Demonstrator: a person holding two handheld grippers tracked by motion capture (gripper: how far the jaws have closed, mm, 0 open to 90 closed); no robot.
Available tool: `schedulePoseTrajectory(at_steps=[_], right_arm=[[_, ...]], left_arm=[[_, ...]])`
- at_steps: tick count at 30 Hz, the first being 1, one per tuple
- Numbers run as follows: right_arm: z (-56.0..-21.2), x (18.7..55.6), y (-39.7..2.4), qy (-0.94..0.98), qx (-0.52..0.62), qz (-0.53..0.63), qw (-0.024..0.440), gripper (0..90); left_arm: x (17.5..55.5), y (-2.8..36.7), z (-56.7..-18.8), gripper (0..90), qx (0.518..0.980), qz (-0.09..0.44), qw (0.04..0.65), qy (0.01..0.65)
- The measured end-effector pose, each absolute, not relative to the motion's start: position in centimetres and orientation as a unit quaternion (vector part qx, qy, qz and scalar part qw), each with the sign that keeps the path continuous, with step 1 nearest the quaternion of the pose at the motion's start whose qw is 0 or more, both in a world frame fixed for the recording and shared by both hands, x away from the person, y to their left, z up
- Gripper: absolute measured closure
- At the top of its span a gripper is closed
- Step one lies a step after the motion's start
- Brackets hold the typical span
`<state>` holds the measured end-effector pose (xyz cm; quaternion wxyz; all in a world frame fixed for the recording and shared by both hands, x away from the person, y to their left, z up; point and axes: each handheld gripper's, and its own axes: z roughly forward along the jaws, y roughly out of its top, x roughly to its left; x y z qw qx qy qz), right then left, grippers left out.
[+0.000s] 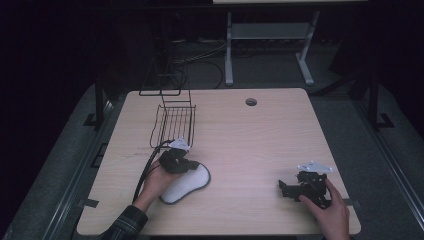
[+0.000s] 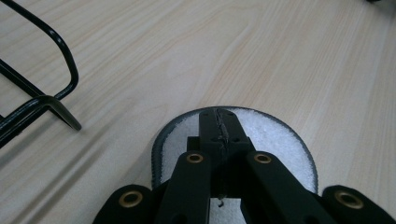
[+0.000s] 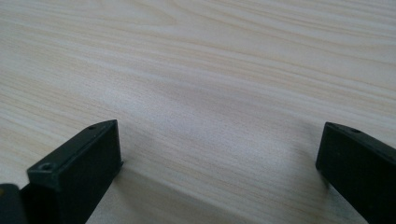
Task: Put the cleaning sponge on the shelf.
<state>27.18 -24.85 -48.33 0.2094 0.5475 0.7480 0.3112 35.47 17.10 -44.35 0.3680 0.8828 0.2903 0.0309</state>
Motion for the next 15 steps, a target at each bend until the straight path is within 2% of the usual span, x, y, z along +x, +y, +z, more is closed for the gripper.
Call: schedulePoseTrajectory(at_steps=[3,5,15], right_arm=[[-48.3,27.2,-24.9,0.748,0.547,0.311,0.209,0.0],[-48.3,27.2,-24.9,0.748,0.547,0.311,0.21,0.0],[-48.3,27.2,-24.9,0.748,0.547,0.311,0.21,0.0]], left_arm=[[35.2,17.5,-43.8,89.4,0.877,0.029,0.381,0.29],[35.0,17.9,-43.6,84.4,0.873,0.028,0.39,0.292],[33.7,20.4,-42.5,51.3,0.861,0.031,0.405,0.307]])
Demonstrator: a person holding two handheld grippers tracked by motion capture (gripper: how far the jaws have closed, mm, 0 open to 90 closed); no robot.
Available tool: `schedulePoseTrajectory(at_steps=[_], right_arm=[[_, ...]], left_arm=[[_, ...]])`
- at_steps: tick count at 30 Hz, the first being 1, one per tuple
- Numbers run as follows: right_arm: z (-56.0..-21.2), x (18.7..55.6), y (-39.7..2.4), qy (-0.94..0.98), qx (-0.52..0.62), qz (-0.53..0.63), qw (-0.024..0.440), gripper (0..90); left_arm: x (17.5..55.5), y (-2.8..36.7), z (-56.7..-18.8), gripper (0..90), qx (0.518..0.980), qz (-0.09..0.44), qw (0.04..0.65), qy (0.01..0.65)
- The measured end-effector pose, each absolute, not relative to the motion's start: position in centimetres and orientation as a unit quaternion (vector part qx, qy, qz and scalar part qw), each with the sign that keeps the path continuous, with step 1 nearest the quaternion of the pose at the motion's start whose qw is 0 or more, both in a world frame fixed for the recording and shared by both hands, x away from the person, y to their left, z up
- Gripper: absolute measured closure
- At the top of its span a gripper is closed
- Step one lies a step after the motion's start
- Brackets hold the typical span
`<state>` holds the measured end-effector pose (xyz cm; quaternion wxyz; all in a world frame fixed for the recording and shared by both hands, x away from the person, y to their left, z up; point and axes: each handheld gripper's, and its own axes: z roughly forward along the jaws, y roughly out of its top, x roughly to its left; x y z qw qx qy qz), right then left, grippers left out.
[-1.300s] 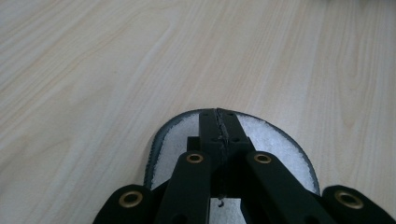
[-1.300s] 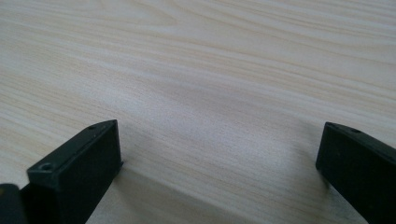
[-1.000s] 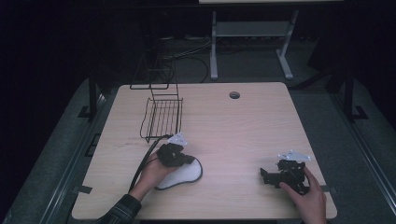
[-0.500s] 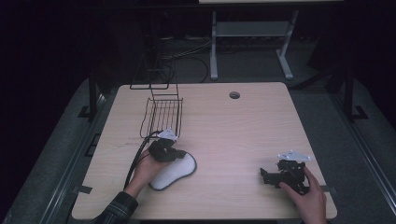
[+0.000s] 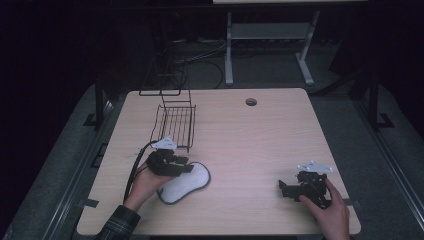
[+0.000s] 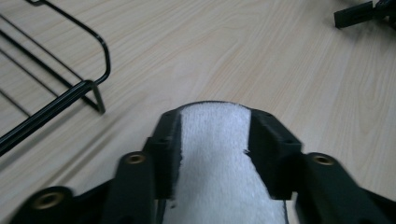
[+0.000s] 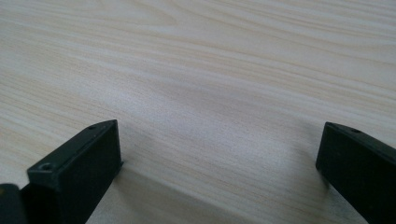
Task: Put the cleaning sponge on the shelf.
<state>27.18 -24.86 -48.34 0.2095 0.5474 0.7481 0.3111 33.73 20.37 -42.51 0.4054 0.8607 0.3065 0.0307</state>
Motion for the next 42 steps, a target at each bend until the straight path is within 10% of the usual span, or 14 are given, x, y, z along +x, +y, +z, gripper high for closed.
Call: schedulePoseTrajectory(at_steps=[15,42], right_arm=[[-48.3,27.2,-24.9,0.748,0.548,0.311,0.209,0.0],[-48.3,27.2,-24.9,0.748,0.548,0.311,0.21,0.0]], left_arm=[[31.7,22.3,-43.6,14.4,0.859,0.058,0.403,0.309],[32.2,20.4,-46.0,12.7,0.891,0.05,0.352,0.281]])
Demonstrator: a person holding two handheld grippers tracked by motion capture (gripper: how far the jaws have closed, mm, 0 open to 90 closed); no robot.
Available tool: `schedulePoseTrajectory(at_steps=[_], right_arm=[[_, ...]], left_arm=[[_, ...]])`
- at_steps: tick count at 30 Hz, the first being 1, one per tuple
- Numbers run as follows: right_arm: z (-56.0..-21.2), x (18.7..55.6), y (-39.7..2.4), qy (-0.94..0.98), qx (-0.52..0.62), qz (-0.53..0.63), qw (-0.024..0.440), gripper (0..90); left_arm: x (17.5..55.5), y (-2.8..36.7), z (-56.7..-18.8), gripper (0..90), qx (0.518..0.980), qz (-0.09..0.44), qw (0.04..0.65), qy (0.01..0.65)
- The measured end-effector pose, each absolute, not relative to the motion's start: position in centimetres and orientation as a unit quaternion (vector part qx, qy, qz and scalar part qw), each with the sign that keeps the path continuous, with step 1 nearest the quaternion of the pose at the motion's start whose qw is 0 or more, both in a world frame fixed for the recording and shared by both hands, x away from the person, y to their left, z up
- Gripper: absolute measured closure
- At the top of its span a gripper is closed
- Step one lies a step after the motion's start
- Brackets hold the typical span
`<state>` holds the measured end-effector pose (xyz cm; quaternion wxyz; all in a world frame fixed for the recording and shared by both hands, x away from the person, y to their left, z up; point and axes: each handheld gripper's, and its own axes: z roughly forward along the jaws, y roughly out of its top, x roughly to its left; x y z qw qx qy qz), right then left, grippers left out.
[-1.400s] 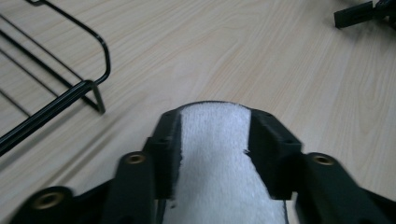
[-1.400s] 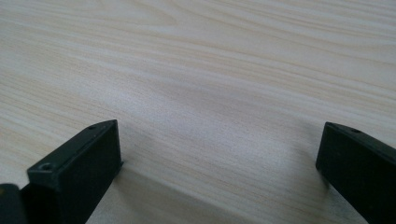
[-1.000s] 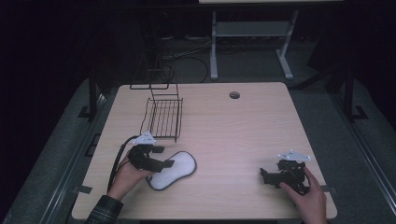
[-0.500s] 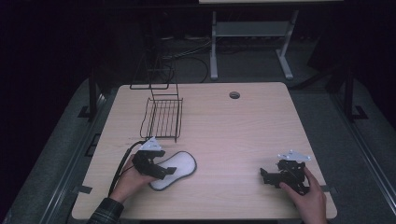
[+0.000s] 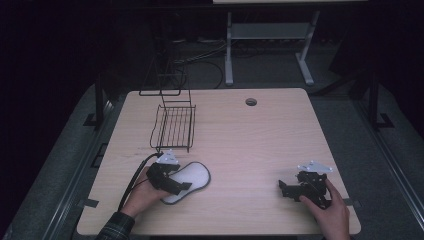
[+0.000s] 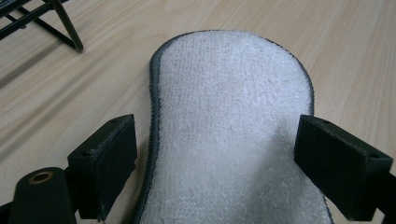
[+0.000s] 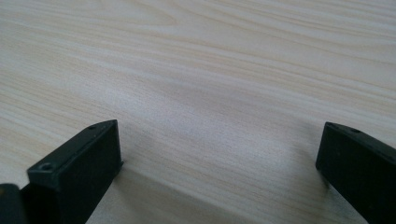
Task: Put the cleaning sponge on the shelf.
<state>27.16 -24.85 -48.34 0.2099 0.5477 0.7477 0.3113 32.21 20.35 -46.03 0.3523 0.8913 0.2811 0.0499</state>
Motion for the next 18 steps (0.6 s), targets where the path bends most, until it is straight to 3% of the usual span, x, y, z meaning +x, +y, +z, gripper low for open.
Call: schedulePoseTrajectory(at_steps=[13,18], right_arm=[[-48.35,27.15,-24.85,0.748,0.548,0.311,0.21,0.0],[-48.34,27.13,-24.84,0.748,0.548,0.311,0.21,0.0]], left_arm=[[32.31,20.13,-46.28,13.2,0.898,0.041,0.341,0.274],[32.25,20.13,-46.06,21.6,0.901,0.033,0.34,0.268]])
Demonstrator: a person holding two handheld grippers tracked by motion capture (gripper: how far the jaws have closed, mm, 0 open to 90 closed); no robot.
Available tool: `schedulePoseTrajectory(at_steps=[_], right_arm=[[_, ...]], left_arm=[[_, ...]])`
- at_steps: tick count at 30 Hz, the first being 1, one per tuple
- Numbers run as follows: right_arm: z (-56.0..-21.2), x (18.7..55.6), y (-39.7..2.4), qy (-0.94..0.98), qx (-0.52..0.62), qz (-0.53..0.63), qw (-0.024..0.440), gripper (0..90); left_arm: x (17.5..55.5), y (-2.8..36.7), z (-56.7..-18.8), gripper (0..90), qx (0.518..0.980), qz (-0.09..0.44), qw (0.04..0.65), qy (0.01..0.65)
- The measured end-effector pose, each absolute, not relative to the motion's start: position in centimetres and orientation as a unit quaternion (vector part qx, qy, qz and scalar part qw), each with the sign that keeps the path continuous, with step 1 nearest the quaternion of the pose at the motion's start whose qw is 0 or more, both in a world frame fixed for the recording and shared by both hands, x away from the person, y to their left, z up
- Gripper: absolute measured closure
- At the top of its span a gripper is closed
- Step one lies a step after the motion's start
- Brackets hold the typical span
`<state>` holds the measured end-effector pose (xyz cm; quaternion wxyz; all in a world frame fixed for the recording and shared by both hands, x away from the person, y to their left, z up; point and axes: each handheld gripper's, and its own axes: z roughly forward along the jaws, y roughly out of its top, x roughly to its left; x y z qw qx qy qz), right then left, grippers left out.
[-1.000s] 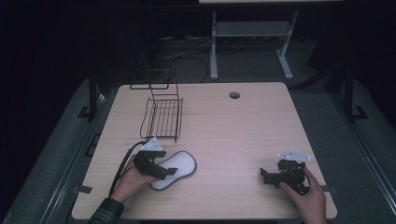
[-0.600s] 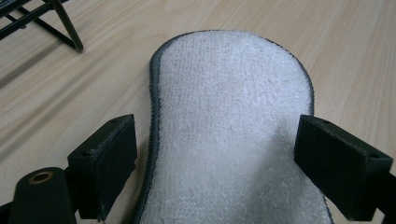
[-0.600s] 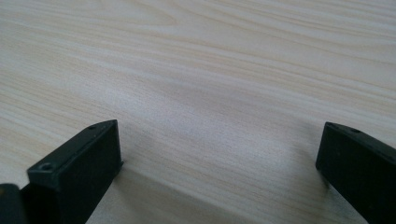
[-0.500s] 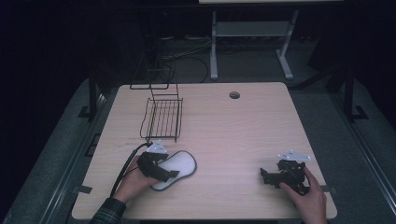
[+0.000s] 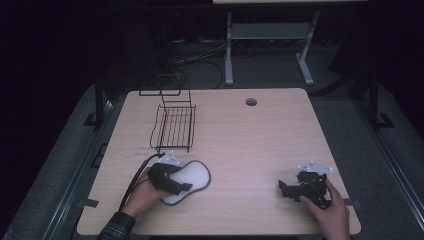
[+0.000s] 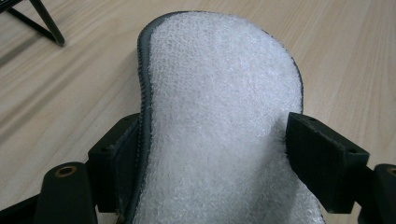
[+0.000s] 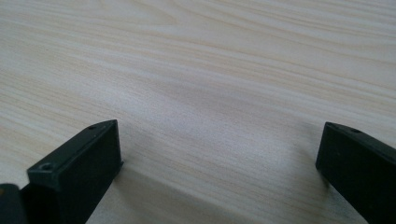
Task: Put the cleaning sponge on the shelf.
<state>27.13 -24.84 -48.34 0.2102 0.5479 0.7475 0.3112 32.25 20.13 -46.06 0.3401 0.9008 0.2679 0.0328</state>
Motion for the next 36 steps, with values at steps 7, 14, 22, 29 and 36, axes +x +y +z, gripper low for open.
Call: schedulePoseTrajectory(at_steps=[7,14,22,29,36], right_arm=[[-48.3,27.1,-24.8,0.748,0.548,0.311,0.21,0.0],[-48.3,27.1,-24.9,0.748,0.547,0.311,0.211,0.0],[-48.3,27.1,-24.9,0.748,0.548,0.311,0.211,0.0],[-48.3,27.1,-24.9,0.748,0.548,0.311,0.211,0.0],[-48.3,27.1,-24.9,0.748,0.548,0.311,0.211,0.0]], left_arm=[[32.3,20.0,-45.8,24.2,0.904,0.031,0.334,0.266],[32.2,20.2,-45.3,31.4,0.899,0.037,0.345,0.265],[32.2,20.6,-44.7,41.5,0.894,0.033,0.361,0.264],[32.2,20.8,-44.4,48.4,0.887,0.027,0.375,0.268],[32.2,21.1,-44.0,54.9,0.882,0.024,0.388,0.267]])
